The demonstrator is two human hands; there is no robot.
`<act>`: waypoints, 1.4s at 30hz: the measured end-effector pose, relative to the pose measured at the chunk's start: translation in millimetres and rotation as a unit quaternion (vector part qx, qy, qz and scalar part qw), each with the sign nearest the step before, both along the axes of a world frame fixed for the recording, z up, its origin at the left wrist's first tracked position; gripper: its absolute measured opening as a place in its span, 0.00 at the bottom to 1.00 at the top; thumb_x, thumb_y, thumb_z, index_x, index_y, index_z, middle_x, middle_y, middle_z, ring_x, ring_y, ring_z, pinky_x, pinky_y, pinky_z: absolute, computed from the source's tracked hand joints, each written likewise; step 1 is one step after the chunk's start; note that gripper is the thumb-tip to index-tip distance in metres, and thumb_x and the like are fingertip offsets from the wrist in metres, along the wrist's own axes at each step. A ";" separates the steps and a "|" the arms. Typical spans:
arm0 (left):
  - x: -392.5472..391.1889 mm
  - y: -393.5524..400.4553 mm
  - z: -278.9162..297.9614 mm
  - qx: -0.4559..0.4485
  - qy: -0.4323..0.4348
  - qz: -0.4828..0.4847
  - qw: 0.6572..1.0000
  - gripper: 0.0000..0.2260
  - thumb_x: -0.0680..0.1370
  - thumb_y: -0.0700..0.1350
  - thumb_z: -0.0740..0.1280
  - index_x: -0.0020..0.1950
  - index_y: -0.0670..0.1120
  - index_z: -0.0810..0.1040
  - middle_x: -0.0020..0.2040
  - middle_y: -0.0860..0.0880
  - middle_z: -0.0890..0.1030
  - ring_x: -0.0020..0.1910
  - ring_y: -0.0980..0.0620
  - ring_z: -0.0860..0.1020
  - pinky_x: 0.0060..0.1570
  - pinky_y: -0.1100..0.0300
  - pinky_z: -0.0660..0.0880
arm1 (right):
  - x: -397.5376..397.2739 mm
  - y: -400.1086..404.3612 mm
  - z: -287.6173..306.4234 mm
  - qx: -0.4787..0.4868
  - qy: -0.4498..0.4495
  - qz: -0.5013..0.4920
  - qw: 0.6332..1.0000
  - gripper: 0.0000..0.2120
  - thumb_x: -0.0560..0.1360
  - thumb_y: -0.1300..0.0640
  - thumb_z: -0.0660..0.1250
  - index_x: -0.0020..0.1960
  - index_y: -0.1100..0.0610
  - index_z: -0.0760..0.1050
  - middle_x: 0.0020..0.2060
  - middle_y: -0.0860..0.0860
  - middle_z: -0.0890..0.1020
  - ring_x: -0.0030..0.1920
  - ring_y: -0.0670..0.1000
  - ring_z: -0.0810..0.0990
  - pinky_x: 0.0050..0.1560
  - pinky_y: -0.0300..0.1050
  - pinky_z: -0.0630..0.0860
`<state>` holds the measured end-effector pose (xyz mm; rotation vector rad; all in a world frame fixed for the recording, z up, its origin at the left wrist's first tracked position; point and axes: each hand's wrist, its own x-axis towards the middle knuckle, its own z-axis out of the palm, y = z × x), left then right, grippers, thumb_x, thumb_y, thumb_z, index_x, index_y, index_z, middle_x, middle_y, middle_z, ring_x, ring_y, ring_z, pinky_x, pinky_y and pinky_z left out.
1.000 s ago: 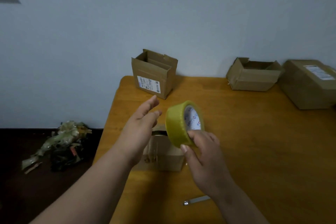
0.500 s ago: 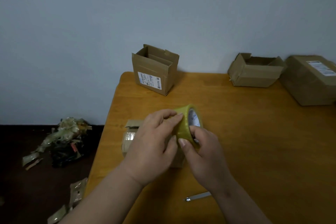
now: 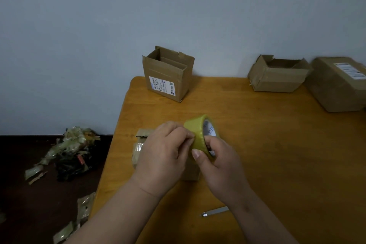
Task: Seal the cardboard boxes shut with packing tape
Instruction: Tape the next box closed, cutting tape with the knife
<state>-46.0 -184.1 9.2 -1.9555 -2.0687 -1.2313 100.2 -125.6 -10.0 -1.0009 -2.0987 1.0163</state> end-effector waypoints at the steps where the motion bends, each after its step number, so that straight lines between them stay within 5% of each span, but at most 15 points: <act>1: -0.5 0.6 1.6 -0.014 -0.002 -0.004 1.000 0.07 0.77 0.46 0.63 0.45 0.45 0.79 0.43 0.52 0.78 0.43 0.55 0.74 0.43 0.69 0.67 | 0.6 -0.6 1.3 -0.007 -0.002 0.007 1.000 0.13 0.74 0.40 0.60 0.49 0.48 0.75 0.40 0.45 0.79 0.45 0.49 0.77 0.42 0.49 0.75; 5: -6.8 8.7 17.8 -0.112 0.020 -0.008 0.993 0.04 0.79 0.46 0.61 0.46 0.48 0.74 0.44 0.53 0.73 0.44 0.54 0.70 0.40 0.61 0.68 | 3.0 0.0 12.3 -0.065 0.024 0.055 0.996 0.10 0.78 0.45 0.62 0.48 0.51 0.75 0.36 0.49 0.79 0.36 0.44 0.77 0.33 0.41 0.73; 9: -23.4 20.3 45.5 -0.174 -0.016 0.021 0.984 0.07 0.80 0.43 0.62 0.44 0.53 0.69 0.43 0.58 0.70 0.41 0.58 0.70 0.38 0.65 0.65 | 7.4 8.9 31.9 -0.226 0.046 0.130 0.964 0.05 0.78 0.55 0.68 0.52 0.55 0.77 0.37 0.48 0.82 0.38 0.46 0.79 0.39 0.40 0.74; 12: -31.2 23.4 61.6 -0.191 -0.028 0.052 0.980 0.12 0.81 0.43 0.61 0.40 0.56 0.67 0.42 0.58 0.70 0.39 0.60 0.70 0.34 0.66 0.62 | 6.8 15.0 40.3 -0.173 -0.003 0.170 0.970 0.13 0.72 0.50 0.68 0.53 0.56 0.77 0.44 0.56 0.80 0.44 0.57 0.78 0.43 0.51 0.75; 14: -33.9 21.5 67.9 -0.188 -0.049 0.070 0.978 0.11 0.81 0.43 0.61 0.40 0.53 0.69 0.42 0.56 0.73 0.39 0.57 0.73 0.34 0.63 0.67 | 5.5 19.5 41.8 -0.125 -0.051 0.176 0.975 0.14 0.73 0.46 0.66 0.52 0.54 0.76 0.41 0.53 0.80 0.42 0.55 0.77 0.42 0.53 0.75; 18: -39.1 16.0 75.7 -0.197 -0.078 0.089 0.973 0.08 0.82 0.43 0.61 0.43 0.50 0.73 0.41 0.51 0.78 0.40 0.55 0.78 0.36 0.62 0.73 | 6.7 36.1 38.3 -0.029 -0.197 0.049 0.979 0.17 0.75 0.35 0.61 0.45 0.48 0.73 0.39 0.49 0.78 0.42 0.51 0.76 0.44 0.55 0.79; 22: -56.9 13.2 71.9 -0.233 -0.276 0.104 0.927 0.07 0.82 0.43 0.62 0.45 0.46 0.75 0.39 0.45 0.80 0.40 0.48 0.82 0.42 0.54 0.82 | 8.9 42.5 54.1 -0.135 -0.083 0.075 0.984 0.24 0.70 0.35 0.68 0.40 0.57 0.75 0.33 0.55 0.78 0.32 0.50 0.75 0.35 0.47 0.73; 26: -81.6 11.5 81.6 -0.226 -0.374 0.129 0.890 0.06 0.82 0.42 0.62 0.47 0.42 0.75 0.39 0.41 0.76 0.38 0.44 0.79 0.46 0.48 0.83 | 21.3 46.6 48.2 -0.370 0.126 0.247 0.887 0.34 0.65 0.44 0.75 0.54 0.72 0.72 0.43 0.67 0.77 0.45 0.62 0.76 0.45 0.58 0.71; 29: -94.5 7.1 92.3 -0.237 -0.359 0.112 0.896 0.06 0.82 0.41 0.63 0.46 0.41 0.75 0.38 0.42 0.75 0.37 0.47 0.77 0.44 0.49 0.83 | 19.3 48.4 35.9 -0.419 0.152 0.279 0.850 0.35 0.67 0.50 0.75 0.60 0.76 0.68 0.48 0.68 0.76 0.49 0.66 0.73 0.48 0.63 0.66; 33: -100.8 -0.2 87.3 -0.287 -0.270 0.114 0.912 0.06 0.81 0.42 0.64 0.45 0.43 0.77 0.36 0.44 0.74 0.35 0.48 0.76 0.40 0.53 0.82 | 17.2 59.6 50.6 -0.355 0.092 0.241 0.898 0.15 0.69 0.50 0.70 0.48 0.61 0.78 0.41 0.59 0.79 0.43 0.56 0.77 0.44 0.47 0.74; 36: -111.1 -7.3 78.6 -0.256 -0.277 0.162 0.912 0.06 0.82 0.43 0.63 0.45 0.46 0.76 0.37 0.43 0.74 0.34 0.48 0.76 0.40 0.51 0.82 | 6.7 72.0 66.2 -0.166 -0.109 0.174 0.964 0.15 0.76 0.45 0.67 0.43 0.57 0.76 0.35 0.55 0.77 0.36 0.50 0.75 0.38 0.43 0.70; 38: -122.0 -11.5 77.5 -0.236 -0.331 0.165 0.899 0.07 0.82 0.43 0.63 0.45 0.45 0.76 0.37 0.43 0.74 0.35 0.47 0.76 0.37 0.54 0.80 | -1.5 77.4 61.9 -0.047 -0.240 0.099 0.965 0.14 0.78 0.47 0.66 0.41 0.56 0.74 0.34 0.52 0.75 0.34 0.48 0.71 0.34 0.43 0.66; 42: -148.3 -16.4 61.6 -0.262 -0.444 0.170 0.840 0.08 0.82 0.41 0.63 0.44 0.42 0.75 0.38 0.43 0.72 0.37 0.47 0.74 0.35 0.55 0.79 | -18.5 72.2 62.2 -0.029 -0.199 0.083 0.976 0.17 0.76 0.43 0.68 0.38 0.55 0.75 0.30 0.51 0.75 0.31 0.47 0.72 0.32 0.43 0.66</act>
